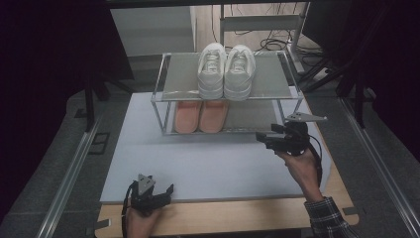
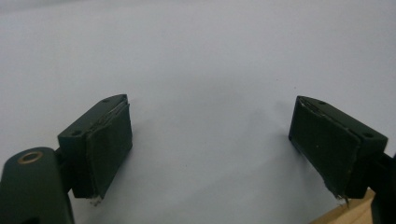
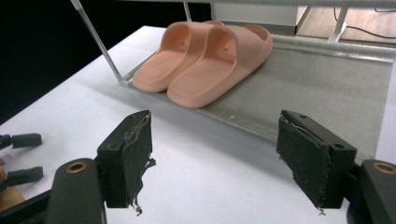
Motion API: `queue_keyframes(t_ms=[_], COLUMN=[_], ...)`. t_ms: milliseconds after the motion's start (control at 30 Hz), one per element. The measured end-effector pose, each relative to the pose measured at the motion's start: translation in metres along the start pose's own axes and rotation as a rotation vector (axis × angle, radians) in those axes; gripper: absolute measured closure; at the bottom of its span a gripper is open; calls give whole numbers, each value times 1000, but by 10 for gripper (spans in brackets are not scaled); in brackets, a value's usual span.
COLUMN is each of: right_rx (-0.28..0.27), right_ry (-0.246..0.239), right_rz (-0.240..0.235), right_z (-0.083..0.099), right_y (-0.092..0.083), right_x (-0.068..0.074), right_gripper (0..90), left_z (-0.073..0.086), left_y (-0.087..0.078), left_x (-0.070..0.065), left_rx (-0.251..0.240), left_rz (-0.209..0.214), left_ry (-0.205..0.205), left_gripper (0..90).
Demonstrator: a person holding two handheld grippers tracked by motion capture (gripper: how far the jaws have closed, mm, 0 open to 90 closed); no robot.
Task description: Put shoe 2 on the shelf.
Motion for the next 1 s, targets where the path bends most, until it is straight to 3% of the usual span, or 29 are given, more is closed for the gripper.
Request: queue_keyframes(t_ms=[267,1000], right_rx=[35,92], right_ry=[-3,-39], right_rz=[3,66], right_z=[18,61], right_y=[-2,-20], right_x=[-5,-19], right_gripper=[241,145], left_z=[0,0], left_y=[0,0], left_x=[0,0], left_rx=[0,1], left_rz=[0,-2], left_ry=[0,-4], left_gripper=[132,133])
Point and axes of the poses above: each handheld gripper's, and its own axes: y roughly forward along the jaws, z roughly out of its underside, x roughly to its left, the point moved 4 cm from there along y, roughly forward along the jaws, and after that the axes turned 3 degrees about y, right-handed, at the moved point
